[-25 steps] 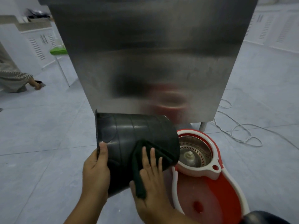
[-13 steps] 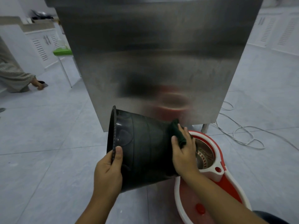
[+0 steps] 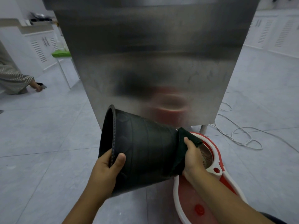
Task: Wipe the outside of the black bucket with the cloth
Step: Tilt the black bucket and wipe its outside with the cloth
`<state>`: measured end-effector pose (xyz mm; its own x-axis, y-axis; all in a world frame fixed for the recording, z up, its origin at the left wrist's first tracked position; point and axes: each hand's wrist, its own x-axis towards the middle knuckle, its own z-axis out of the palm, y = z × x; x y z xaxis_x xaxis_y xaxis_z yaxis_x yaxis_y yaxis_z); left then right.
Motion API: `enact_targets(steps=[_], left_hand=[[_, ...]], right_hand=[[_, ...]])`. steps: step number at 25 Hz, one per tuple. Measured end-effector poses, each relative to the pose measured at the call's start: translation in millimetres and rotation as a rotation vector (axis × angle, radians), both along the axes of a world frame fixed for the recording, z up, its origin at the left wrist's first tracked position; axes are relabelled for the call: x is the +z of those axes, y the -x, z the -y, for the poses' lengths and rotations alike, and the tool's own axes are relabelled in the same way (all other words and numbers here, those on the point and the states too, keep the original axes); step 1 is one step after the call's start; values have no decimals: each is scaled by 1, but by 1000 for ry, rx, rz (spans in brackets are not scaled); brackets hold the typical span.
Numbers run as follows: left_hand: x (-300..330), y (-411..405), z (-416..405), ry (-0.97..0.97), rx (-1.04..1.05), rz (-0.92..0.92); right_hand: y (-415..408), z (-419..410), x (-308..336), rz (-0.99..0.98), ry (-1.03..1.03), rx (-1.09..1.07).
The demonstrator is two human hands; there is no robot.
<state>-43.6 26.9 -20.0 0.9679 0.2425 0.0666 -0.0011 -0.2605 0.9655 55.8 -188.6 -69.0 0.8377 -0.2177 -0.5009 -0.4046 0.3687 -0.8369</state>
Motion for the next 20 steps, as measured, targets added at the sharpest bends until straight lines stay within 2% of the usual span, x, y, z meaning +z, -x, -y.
enact_targets(steps=[3, 6, 8, 9, 11, 12, 14, 16, 18, 20], left_hand=[[0, 5, 1, -85, -61, 38], [10, 8, -1, 10, -210, -55], [10, 6, -1, 223, -124, -69], [8, 5, 1, 271, -6, -44], [4, 5, 11, 197, 170, -5], [3, 5, 14, 145, 176, -8], [4, 5, 11, 66, 6, -121], [9, 2, 2, 111, -97, -178], [7, -1, 0, 268, 79, -124], [3, -2, 8, 285, 288, -76]], right_hand=[[4, -1, -4, -14, -63, -76], [-4, 3, -10, -24, -249, -184], [-3, 1, -7, -5, -278, -158], [1, -1, -5, 17, -263, -138], [5, -3, -6, 37, -233, -136], [4, -1, -9, 30, -242, -153], [0, 1, -12, 15, -312, -209], [-4, 5, -13, 15, -337, -236], [-3, 5, -10, 36, -291, -169], [4, 1, -5, 93, -194, -82]])
